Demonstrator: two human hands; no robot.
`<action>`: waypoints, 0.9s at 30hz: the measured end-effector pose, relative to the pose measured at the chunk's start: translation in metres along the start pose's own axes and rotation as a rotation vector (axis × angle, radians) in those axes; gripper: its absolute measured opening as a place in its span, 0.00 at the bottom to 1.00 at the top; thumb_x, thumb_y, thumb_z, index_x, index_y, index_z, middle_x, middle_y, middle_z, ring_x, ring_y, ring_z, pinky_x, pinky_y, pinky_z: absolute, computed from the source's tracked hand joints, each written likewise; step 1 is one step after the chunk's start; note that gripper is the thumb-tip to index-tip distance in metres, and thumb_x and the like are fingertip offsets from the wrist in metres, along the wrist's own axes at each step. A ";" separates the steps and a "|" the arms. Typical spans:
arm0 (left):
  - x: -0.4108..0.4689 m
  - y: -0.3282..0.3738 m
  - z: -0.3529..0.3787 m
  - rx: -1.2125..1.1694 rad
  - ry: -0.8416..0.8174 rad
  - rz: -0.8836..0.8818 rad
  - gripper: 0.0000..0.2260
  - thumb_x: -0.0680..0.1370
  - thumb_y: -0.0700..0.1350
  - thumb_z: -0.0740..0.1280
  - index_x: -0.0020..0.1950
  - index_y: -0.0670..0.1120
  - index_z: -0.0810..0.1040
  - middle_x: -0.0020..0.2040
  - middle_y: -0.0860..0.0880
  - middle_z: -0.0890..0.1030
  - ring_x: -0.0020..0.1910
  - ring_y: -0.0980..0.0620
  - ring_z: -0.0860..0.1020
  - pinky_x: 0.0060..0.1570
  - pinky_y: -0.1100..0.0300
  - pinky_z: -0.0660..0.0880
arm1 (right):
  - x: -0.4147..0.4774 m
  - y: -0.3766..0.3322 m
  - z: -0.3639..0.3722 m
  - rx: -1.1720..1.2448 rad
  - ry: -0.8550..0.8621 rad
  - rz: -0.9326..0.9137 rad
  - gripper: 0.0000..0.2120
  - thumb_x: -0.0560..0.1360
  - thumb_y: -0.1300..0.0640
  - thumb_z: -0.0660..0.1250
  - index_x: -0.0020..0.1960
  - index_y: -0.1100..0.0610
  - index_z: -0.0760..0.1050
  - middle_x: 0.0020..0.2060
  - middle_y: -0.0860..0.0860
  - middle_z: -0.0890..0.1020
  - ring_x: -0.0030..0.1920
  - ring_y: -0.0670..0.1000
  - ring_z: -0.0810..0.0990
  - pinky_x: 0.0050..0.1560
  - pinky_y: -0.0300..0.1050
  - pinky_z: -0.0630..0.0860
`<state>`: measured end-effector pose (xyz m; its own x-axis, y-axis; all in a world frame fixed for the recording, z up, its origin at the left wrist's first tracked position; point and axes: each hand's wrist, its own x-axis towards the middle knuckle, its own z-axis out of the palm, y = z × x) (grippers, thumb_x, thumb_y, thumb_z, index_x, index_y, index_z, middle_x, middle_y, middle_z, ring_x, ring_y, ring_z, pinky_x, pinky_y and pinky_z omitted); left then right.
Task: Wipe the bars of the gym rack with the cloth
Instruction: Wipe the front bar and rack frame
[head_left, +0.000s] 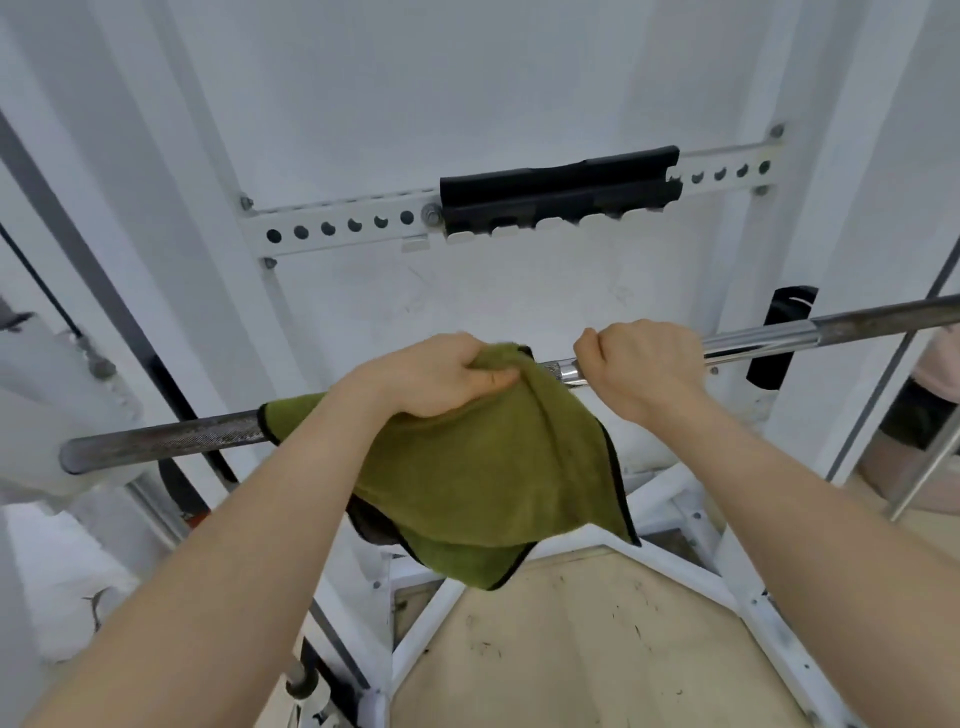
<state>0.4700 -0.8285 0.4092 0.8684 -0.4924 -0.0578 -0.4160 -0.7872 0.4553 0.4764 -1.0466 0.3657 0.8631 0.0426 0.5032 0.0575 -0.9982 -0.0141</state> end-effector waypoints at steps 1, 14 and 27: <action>0.001 -0.001 -0.004 -0.091 0.075 -0.037 0.16 0.81 0.57 0.58 0.49 0.49 0.81 0.45 0.51 0.82 0.45 0.53 0.80 0.47 0.59 0.74 | -0.001 -0.001 0.000 0.004 -0.003 0.002 0.26 0.80 0.49 0.48 0.31 0.59 0.73 0.25 0.52 0.69 0.26 0.54 0.66 0.28 0.44 0.58; 0.000 0.045 -0.073 -1.450 0.969 -0.261 0.08 0.78 0.40 0.60 0.49 0.41 0.78 0.41 0.44 0.80 0.35 0.48 0.80 0.29 0.60 0.78 | -0.005 0.000 -0.002 -0.017 -0.006 -0.056 0.17 0.78 0.55 0.44 0.38 0.56 0.68 0.26 0.48 0.66 0.27 0.55 0.64 0.27 0.43 0.52; -0.055 0.002 0.001 0.258 0.876 -0.401 0.28 0.77 0.52 0.64 0.74 0.49 0.60 0.69 0.46 0.67 0.67 0.45 0.65 0.55 0.51 0.69 | -0.021 -0.061 -0.035 0.394 0.077 -0.220 0.22 0.79 0.52 0.55 0.73 0.45 0.63 0.72 0.48 0.66 0.73 0.49 0.61 0.71 0.60 0.52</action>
<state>0.4208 -0.8031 0.4130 0.8068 0.1931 0.5584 -0.0042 -0.9432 0.3323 0.4367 -0.9880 0.3864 0.7703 0.2335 0.5934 0.4341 -0.8737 -0.2197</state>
